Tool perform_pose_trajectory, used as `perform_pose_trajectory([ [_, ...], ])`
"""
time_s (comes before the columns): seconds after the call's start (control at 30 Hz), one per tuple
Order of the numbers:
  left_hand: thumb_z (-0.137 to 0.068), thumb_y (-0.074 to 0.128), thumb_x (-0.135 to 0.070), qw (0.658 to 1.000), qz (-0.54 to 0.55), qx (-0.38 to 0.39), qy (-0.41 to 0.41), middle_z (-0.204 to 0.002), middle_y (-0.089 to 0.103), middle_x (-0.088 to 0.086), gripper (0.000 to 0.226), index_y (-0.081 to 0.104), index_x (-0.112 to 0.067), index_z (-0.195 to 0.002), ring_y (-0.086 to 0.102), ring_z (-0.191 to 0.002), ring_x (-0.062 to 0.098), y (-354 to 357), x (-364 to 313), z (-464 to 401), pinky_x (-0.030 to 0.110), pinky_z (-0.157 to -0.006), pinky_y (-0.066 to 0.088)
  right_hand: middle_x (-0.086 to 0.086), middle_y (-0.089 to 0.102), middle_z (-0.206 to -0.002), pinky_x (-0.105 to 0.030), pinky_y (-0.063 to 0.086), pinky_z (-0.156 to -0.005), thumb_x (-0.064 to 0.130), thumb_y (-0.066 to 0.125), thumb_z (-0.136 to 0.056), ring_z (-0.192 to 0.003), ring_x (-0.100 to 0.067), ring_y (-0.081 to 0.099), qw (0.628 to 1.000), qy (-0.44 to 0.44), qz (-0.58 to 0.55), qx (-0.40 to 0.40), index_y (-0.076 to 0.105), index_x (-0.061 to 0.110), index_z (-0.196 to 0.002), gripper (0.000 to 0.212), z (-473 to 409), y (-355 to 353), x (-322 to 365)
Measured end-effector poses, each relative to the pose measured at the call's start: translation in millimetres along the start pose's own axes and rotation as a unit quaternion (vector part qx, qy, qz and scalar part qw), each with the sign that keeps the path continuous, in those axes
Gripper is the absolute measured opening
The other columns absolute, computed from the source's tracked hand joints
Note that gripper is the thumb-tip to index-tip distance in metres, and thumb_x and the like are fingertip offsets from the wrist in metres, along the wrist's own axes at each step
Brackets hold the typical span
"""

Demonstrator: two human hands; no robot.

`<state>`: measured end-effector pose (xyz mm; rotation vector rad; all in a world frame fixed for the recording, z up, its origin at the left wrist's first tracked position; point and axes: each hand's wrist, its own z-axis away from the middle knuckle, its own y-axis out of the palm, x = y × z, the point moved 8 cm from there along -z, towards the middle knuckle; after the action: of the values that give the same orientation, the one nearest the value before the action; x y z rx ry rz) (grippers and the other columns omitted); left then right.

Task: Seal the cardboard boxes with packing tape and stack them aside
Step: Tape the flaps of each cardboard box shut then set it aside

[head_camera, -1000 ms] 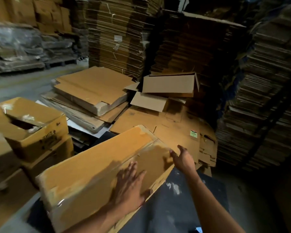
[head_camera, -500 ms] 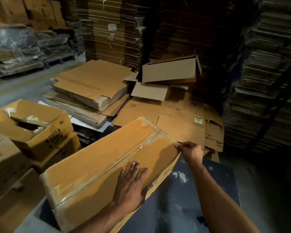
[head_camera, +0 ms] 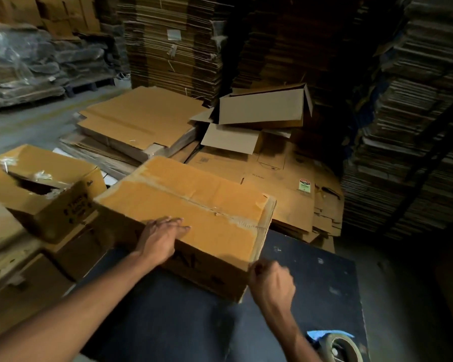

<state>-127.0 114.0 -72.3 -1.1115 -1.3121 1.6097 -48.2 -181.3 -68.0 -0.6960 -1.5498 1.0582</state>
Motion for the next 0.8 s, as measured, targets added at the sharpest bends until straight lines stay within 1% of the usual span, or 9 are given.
perform_pose_trajectory([
  [0.13,-0.089,0.064,-0.017,0.996,-0.008,-0.069,-0.059,-0.158,0.047,-0.004,0.058,0.058,-0.029,-0.146,0.041,-0.146,0.016,-3,-14,11,0.037,-0.122,0.031,0.006,0.071,-0.078,-0.030,0.056,-0.063,0.039,0.055,-0.090,-0.071,-0.016,0.070,0.995,-0.054,0.023,0.084,0.070,0.027,-0.092,0.020,48,16,30],
  [0.23,-0.088,0.069,-0.010,0.980,0.111,-0.129,-0.101,-0.157,0.049,0.002,0.053,0.064,-0.025,-0.139,0.037,-0.149,0.021,6,-25,34,0.043,-0.121,0.035,0.022,0.073,-0.072,-0.025,0.058,-0.061,0.023,0.059,-0.080,-0.066,-0.002,0.069,0.978,-0.076,-0.109,0.162,0.075,0.031,-0.075,0.019,51,14,36],
  [0.37,-0.094,0.071,-0.022,0.926,0.271,-0.168,-0.201,-0.172,0.011,0.011,0.061,0.050,-0.031,-0.151,0.002,-0.160,0.027,31,-42,71,0.049,-0.127,0.021,0.027,0.070,-0.073,-0.013,0.051,-0.056,0.018,0.065,-0.090,-0.065,0.002,0.069,0.985,-0.067,-0.154,0.047,0.074,0.035,-0.080,0.022,-21,-24,10],
  [0.43,-0.095,0.073,-0.035,0.882,0.368,-0.136,-0.262,-0.172,-0.011,0.011,0.077,0.030,-0.037,-0.160,-0.007,-0.159,0.031,46,-54,87,0.050,-0.126,0.021,0.022,0.072,-0.102,-0.024,0.058,-0.078,0.037,0.068,-0.095,-0.094,-0.004,0.071,0.982,-0.019,-0.187,0.012,0.072,0.034,-0.110,0.016,-65,-37,-11],
  [0.47,-0.095,0.073,-0.040,0.849,0.431,-0.111,-0.284,-0.172,-0.017,0.009,0.085,0.020,-0.039,-0.162,-0.004,-0.159,0.033,53,-62,94,0.050,-0.124,0.025,0.016,0.070,-0.116,-0.033,0.059,-0.089,0.046,0.069,-0.095,-0.105,-0.011,0.069,0.980,0.009,-0.196,0.027,0.066,0.030,-0.127,0.036,-88,-36,-21],
  [0.53,-0.094,0.072,-0.041,0.792,0.530,-0.082,-0.291,-0.173,-0.011,0.004,0.097,0.005,-0.041,-0.164,0.010,-0.158,0.033,61,-80,102,0.048,-0.120,0.033,0.004,0.068,-0.129,-0.041,0.054,-0.100,0.053,0.071,-0.092,-0.114,-0.018,0.065,0.967,0.061,-0.234,0.080,0.054,0.023,-0.143,0.062,-119,-30,-30],
  [0.6,-0.094,0.074,-0.036,0.770,0.572,-0.094,-0.265,-0.174,0.003,0.000,0.105,-0.004,-0.040,-0.164,0.021,-0.156,0.028,63,-94,105,0.044,-0.121,0.032,-0.002,0.069,-0.125,-0.041,0.053,-0.101,0.051,0.075,-0.090,-0.113,-0.022,0.064,0.960,0.071,-0.234,0.137,0.060,0.020,-0.134,0.056,-133,-15,-35],
  [0.7,-0.091,0.078,-0.033,0.779,0.570,-0.085,-0.248,-0.173,0.006,-0.006,0.112,-0.007,-0.040,-0.164,0.023,-0.156,0.028,66,-103,103,0.043,-0.121,0.030,0.005,0.076,-0.098,-0.045,0.060,-0.086,0.058,0.075,-0.086,-0.090,-0.019,0.070,0.973,0.033,-0.190,0.126,0.077,0.028,-0.105,0.036,-134,2,-47],
  [0.8,-0.086,0.083,-0.023,0.774,0.570,-0.071,-0.268,-0.171,0.020,0.000,0.115,0.001,-0.041,-0.164,0.032,-0.152,0.029,68,-91,99,0.046,-0.120,0.037,0.006,0.074,-0.095,-0.044,0.059,-0.082,0.065,0.065,-0.089,-0.092,-0.022,0.069,0.983,0.021,-0.155,0.093,0.077,0.031,-0.111,0.042,-112,6,-64],
])
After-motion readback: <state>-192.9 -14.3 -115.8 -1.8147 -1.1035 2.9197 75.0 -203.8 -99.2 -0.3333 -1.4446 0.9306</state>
